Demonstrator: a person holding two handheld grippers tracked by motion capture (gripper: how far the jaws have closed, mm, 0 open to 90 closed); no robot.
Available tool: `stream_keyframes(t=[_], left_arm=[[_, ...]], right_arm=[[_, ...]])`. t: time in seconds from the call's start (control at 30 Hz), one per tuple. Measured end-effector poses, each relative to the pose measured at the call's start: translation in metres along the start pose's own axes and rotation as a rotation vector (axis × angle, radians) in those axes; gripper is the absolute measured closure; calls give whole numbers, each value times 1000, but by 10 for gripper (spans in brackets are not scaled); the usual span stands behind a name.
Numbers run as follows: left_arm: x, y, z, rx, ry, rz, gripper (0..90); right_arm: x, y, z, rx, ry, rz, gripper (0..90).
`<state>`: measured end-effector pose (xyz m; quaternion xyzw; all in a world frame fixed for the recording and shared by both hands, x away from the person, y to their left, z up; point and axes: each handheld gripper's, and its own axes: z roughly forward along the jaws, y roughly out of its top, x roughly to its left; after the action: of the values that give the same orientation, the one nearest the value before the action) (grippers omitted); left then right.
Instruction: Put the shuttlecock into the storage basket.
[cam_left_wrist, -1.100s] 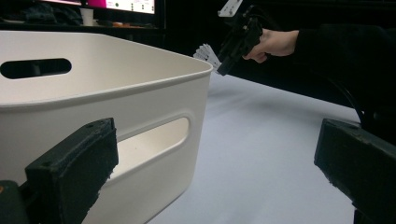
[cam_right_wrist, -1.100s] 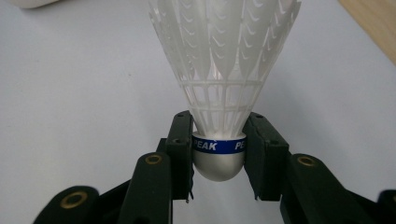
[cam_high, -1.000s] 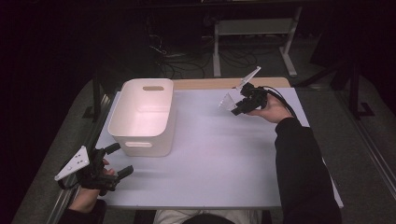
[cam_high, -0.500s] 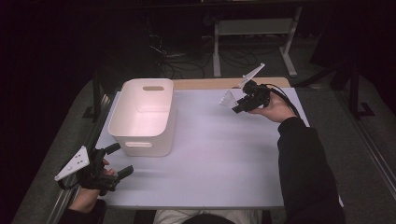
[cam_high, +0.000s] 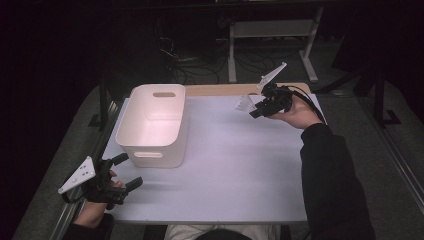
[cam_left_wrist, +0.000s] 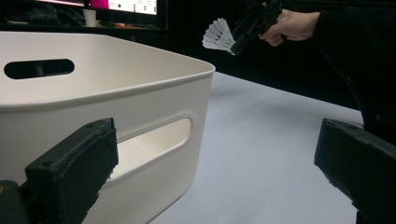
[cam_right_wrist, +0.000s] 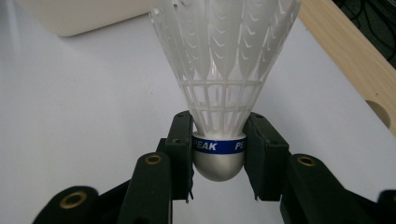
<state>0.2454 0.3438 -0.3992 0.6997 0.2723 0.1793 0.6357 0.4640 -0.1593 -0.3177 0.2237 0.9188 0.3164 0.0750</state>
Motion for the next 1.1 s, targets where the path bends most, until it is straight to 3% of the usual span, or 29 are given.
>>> stream_keyframes(t=[0.9, 1.1], left_arm=[[0, 1, 0, -10, -5, -6, 0], [0, 1, 0, -11, -6, -7, 0]], right_arm=[[24, 43, -19, -63, 35, -46, 638], [31, 56, -20, -58, 45, -81, 638]])
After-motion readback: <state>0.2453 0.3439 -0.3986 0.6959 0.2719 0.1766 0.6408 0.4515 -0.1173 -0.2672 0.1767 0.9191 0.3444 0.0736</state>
